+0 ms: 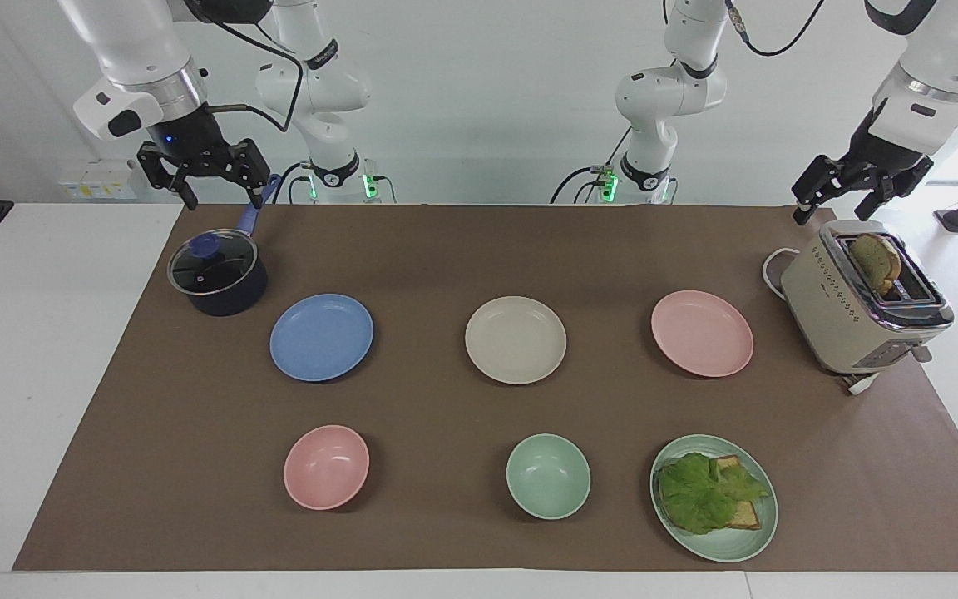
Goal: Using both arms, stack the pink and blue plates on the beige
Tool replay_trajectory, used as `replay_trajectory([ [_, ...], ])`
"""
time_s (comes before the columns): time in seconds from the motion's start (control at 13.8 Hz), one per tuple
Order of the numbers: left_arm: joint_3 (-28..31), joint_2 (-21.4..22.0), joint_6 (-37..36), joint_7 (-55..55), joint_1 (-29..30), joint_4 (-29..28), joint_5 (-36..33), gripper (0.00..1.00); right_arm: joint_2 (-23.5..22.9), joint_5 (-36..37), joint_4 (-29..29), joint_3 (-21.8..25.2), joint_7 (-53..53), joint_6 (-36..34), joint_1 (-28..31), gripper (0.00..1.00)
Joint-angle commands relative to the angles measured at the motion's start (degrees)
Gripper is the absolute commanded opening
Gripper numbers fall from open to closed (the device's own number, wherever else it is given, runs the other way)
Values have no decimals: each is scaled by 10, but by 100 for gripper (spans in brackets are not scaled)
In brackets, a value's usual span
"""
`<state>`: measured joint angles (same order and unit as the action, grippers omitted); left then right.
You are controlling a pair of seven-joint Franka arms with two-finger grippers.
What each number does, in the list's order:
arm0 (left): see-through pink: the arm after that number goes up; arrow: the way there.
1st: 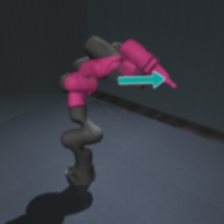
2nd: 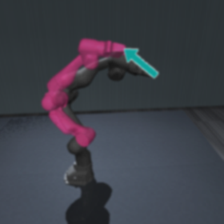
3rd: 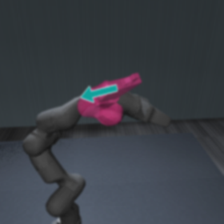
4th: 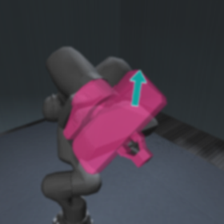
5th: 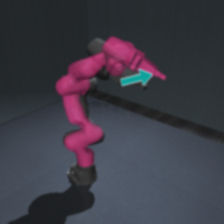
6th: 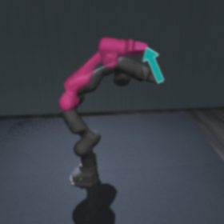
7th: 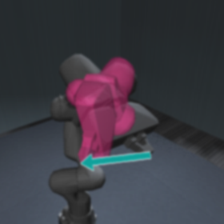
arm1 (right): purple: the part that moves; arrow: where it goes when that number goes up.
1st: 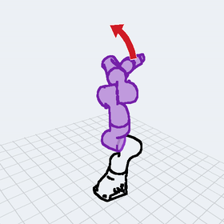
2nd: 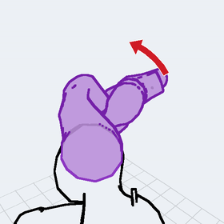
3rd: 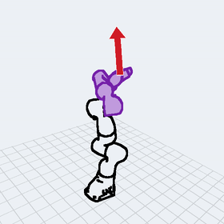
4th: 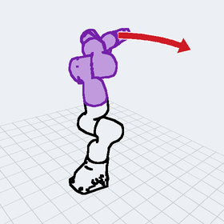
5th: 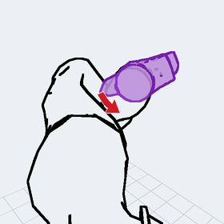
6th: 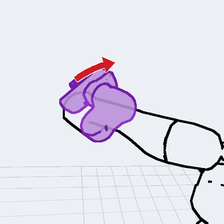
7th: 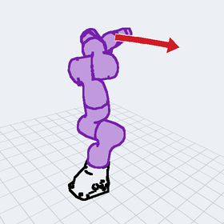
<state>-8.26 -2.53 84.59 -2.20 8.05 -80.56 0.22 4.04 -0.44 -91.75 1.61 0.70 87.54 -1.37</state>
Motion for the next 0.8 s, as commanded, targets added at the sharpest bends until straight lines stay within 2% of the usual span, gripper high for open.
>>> replay_trajectory([
  [0.0, -1, 14, 15, 3, 6, -18, -13, 100, 12, 2, -13, -5, 11, -2, 8, 100],
  [0.22, -1, 16, 12, 3, 7, -24, -13, 100, 12, 2, -13, -5, 11, -2, 8, 100],
  [0.36, 0, 23, 15, 3, 8, -49, -12, 100, 12, 2, -13, -5, 11, -1, 8, 100],
  [0.51, 0, 29, 35, 3, 8, -98, -12, 100, 12, 2, -13, -5, 11, -1, 8, 100],
  [0.73, 0, 45, 122, 4, 23, -203, -12, 100, 12, 2, -13, -5, 11, -1, 8, 100],
])
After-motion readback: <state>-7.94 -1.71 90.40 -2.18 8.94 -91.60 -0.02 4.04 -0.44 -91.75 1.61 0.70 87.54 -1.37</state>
